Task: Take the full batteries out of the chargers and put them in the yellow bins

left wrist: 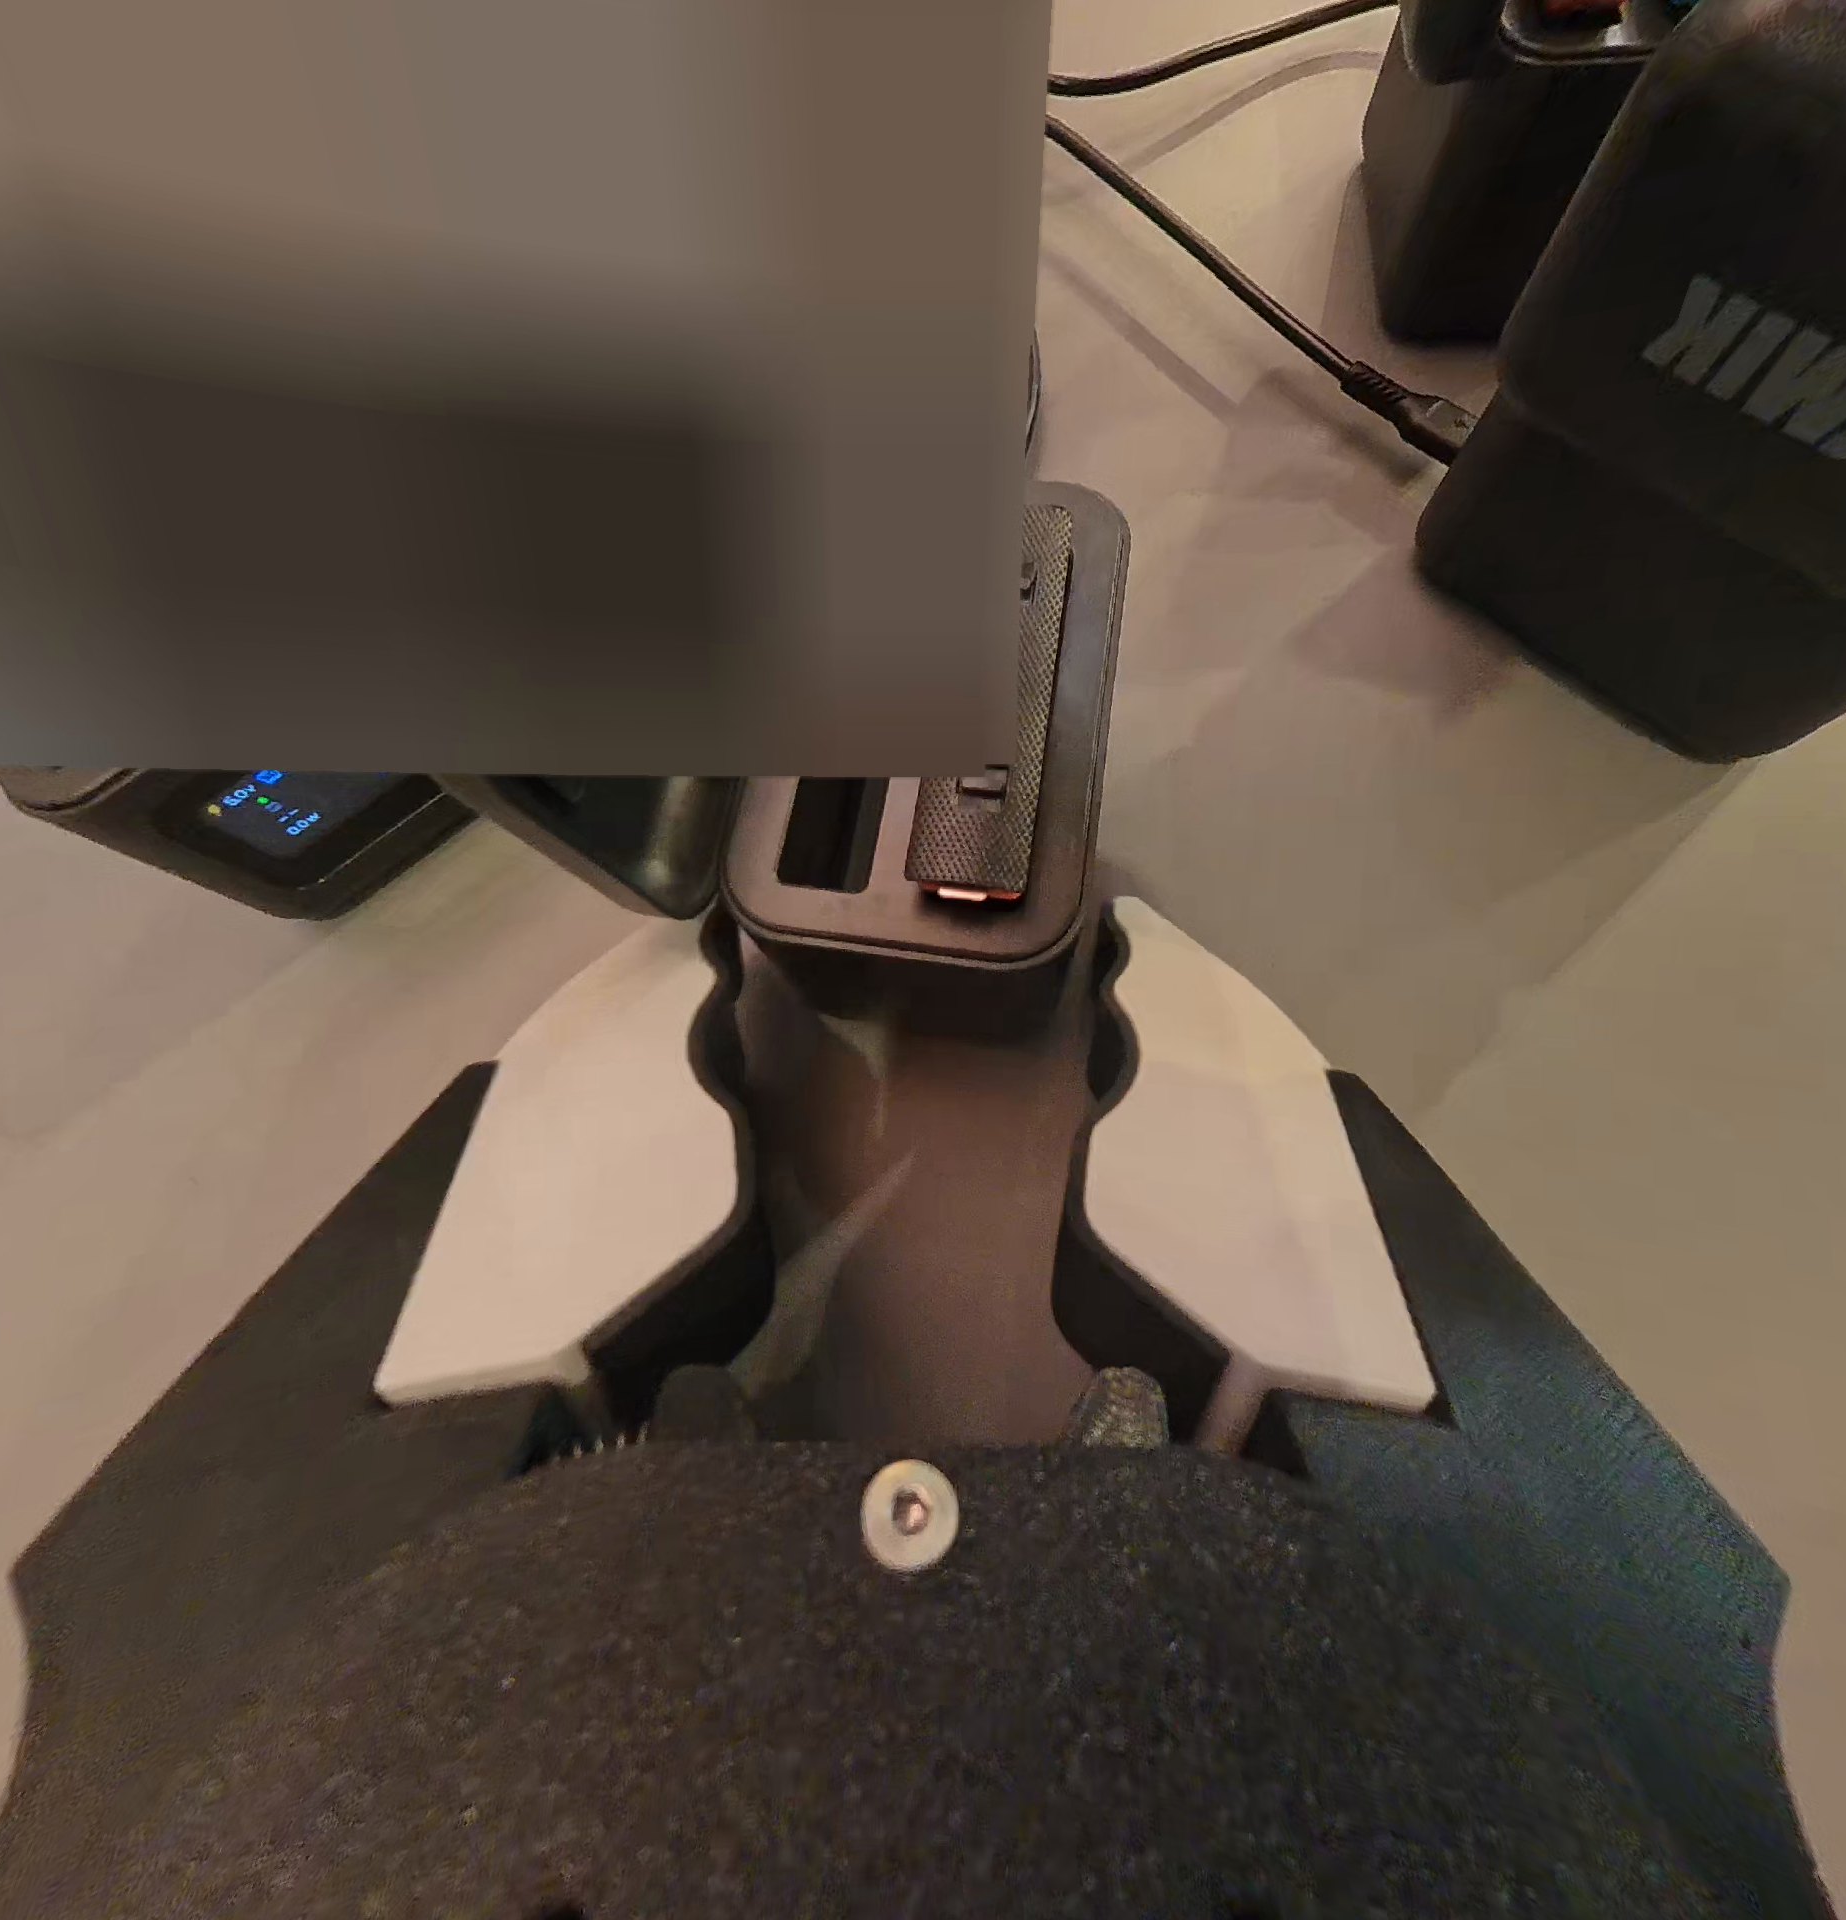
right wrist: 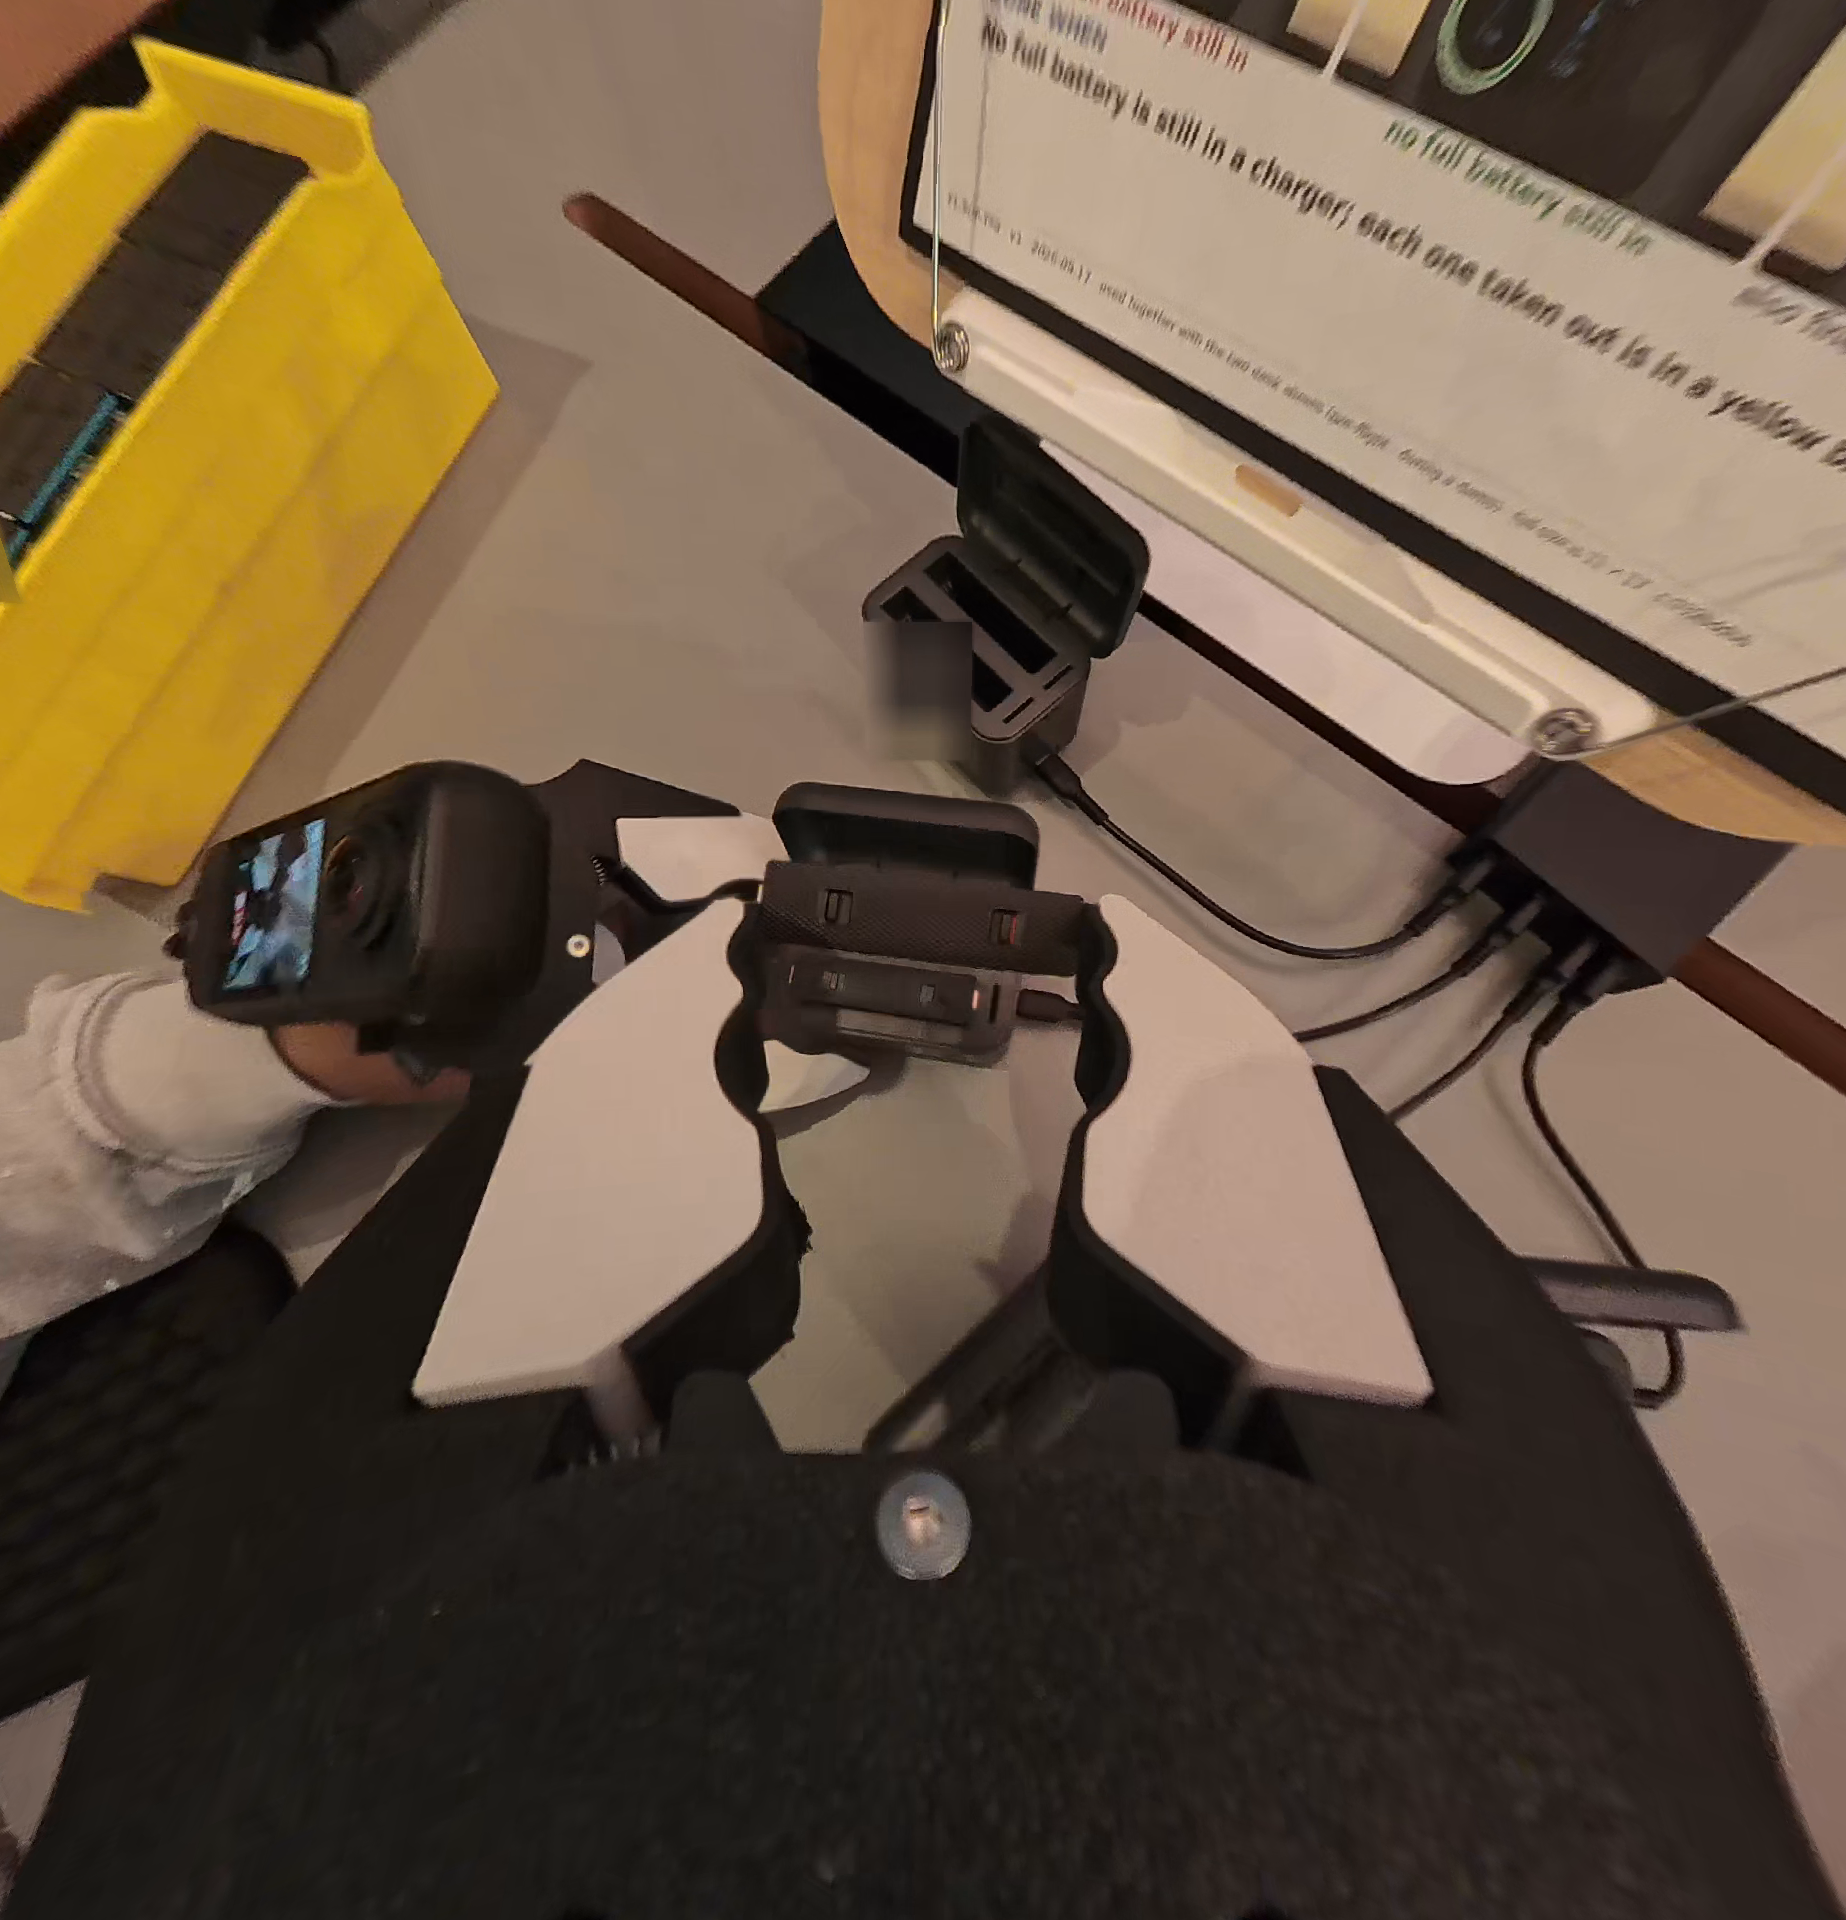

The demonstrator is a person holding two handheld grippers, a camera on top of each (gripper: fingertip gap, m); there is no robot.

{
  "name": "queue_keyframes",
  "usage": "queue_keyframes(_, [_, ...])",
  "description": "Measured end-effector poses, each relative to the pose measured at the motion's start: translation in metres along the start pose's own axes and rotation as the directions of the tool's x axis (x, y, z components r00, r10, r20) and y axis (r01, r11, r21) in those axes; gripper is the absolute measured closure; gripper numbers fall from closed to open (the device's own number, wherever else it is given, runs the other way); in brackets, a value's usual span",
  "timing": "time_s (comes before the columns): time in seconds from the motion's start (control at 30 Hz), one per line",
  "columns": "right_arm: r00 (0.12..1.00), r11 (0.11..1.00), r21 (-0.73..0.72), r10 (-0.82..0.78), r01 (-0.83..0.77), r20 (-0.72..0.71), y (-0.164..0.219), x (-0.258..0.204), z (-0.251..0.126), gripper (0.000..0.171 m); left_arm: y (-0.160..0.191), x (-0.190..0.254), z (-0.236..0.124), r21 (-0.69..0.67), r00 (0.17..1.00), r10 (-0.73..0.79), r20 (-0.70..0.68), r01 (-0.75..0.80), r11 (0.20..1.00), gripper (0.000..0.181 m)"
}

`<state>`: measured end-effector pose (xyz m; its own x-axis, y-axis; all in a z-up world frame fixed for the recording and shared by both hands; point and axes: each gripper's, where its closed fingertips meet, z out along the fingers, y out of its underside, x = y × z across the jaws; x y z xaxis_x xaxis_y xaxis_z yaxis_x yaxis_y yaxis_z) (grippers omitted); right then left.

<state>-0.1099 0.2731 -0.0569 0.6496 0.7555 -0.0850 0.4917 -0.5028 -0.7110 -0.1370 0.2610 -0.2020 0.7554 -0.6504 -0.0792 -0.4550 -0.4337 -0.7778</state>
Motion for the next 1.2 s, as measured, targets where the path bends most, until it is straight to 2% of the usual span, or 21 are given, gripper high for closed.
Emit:
queue_keyframes(0.13, [1.0,0.997,0.075,-0.009,0.008,0.005,-0.004,0.011,-0.042,0.114,0.001,-0.002,-0.003,0.009,1.0,0.003,-0.019,-0.002,1.0,0.103])
queue_keyframes(0.27, [1.0,0.99,0.144,-0.004,0.005,-0.01,-0.002,0.03,-0.087,0.113,0.002,-0.005,-0.007,0.021,0.999,0.014,-0.029,-0.014,1.0,0.097])
queue_keyframes(0.47, [0.998,0.98,0.2,0.016,-0.004,-0.056,0.023,0.062,-0.145,0.113,0.001,-0.016,-0.019,0.026,1.0,0.025,0.009,-0.026,0.999,0.098])
queue_keyframes(0.67, [0.994,0.974,0.225,0.016,0.009,-0.106,0.066,0.088,-0.185,0.113,0.004,-0.017,-0.032,0.044,0.999,0.023,0.047,-0.025,0.999,0.106])
queue_keyframes(0.8, [0.999,0.96,0.28,0.022,-0.009,-0.045,0.094,0.084,-0.196,0.113,-0.002,-0.008,-0.043,0.084,0.995,0.059,0.08,-0.065,0.994,0.116])
queue_keyframes(0.93, [0.998,0.932,0.361,0.012,-0.034,0.064,0.119,0.055,-0.193,0.113,-0.019,0.02,-0.064,0.177,0.987,0.132,0.089,-0.146,0.973,0.126])
queue_keyframes(1.07, [0.989,0.874,0.48,0.002,-0.074,0.149,0.136,0.017,-0.18,0.113,-0.033,0.072,-0.091,0.298,0.973,0.224,0.047,-0.228,0.927,0.13])
queue_keyframes(1.2, [0.978,0.837,0.528,0.038,-0.142,0.204,0.15,-0.018,-0.161,0.113,-0.038,0.141,-0.117,0.391,0.929,0.369,-0.012,-0.335,0.857,0.13])
